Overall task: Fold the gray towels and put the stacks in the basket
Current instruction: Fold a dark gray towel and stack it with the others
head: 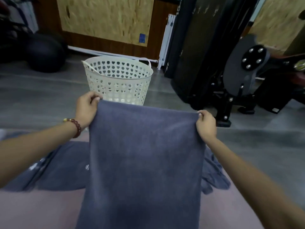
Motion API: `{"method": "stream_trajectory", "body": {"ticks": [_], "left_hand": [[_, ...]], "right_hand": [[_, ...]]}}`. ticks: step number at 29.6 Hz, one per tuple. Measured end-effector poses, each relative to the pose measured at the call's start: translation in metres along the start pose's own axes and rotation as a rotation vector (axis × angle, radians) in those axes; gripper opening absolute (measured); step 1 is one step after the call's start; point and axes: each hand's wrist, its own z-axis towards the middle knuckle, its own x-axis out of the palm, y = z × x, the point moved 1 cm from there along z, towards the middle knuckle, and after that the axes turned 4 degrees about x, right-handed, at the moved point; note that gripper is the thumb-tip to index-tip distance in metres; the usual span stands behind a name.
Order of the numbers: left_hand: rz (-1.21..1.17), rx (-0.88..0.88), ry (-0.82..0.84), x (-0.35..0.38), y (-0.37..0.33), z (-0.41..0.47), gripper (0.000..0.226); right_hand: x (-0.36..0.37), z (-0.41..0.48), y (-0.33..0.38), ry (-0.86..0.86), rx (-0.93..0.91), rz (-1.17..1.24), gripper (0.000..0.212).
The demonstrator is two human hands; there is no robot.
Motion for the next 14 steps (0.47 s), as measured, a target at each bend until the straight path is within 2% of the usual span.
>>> {"method": "stream_trajectory", "body": {"ticks": [4, 9, 14], "left_hand": [[0.084, -0.232, 0.106, 0.037, 0.097, -0.023, 0.016], [0.162, -0.356, 0.168, 0.086, 0.197, -0.034, 0.018], [0.238, -0.410, 0.201, 0.133, 0.262, -0.038, 0.017]], "right_hand": [[0.075, 0.014, -0.041, 0.178, 0.058, -0.171, 0.028], [0.170, 0.035, -0.085, 0.278, 0.058, -0.192, 0.026], [0.239, 0.050, -0.133, 0.326, 0.096, -0.265, 0.027]]}}
